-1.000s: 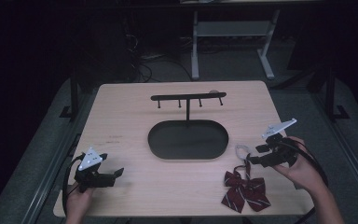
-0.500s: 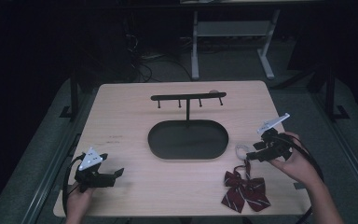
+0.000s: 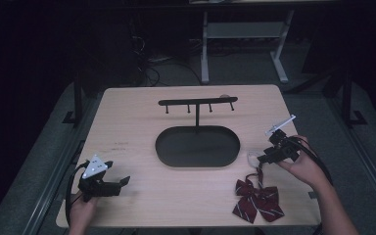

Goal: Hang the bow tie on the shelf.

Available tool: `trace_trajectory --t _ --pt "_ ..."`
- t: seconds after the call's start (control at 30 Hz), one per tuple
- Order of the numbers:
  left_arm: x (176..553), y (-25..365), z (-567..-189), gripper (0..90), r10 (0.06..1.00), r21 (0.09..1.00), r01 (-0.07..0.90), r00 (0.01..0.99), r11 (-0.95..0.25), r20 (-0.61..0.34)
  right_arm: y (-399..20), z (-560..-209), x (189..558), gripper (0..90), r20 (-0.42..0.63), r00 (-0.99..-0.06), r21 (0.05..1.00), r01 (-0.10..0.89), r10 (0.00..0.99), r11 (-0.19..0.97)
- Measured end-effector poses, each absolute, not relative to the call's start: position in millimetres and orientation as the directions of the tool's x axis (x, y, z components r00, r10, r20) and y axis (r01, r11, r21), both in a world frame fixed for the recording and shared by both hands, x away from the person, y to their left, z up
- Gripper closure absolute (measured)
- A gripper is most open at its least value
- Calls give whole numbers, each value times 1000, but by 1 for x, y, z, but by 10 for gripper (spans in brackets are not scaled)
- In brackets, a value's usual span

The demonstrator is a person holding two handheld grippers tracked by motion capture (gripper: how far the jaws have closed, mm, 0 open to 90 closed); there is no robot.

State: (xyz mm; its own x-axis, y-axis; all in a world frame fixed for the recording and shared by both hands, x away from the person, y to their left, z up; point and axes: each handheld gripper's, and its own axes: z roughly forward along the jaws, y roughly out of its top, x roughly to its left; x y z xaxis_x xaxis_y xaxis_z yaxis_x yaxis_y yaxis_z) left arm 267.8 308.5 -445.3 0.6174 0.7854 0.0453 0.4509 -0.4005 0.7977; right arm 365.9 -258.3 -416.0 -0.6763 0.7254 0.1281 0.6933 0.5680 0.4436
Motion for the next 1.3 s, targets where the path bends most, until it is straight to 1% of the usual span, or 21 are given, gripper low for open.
trace_trajectory --t 0.27,0.57,0.97,1.0,1.3 --pt "268 309 -445 131 785 798 451 618 -400 44 -258 -425 381 568 122 -635 398 735 763 549" --pt "268 309 -445 131 785 799 450 618 -398 43 -251 -433 386 608 95 -631 349 746 770 568" --pt "268 309 -445 131 782 795 450 622 -408 49 -247 -441 388 681 57 -642 318 738 765 596" --pt "267 310 -444 131 782 797 447 621 -407 50 -246 -442 388 733 47 -647 317 732 761 603" --pt "268 310 -444 131 781 794 450 623 -409 49 -245 -443 388 813 20 -648 308 729 762 611"
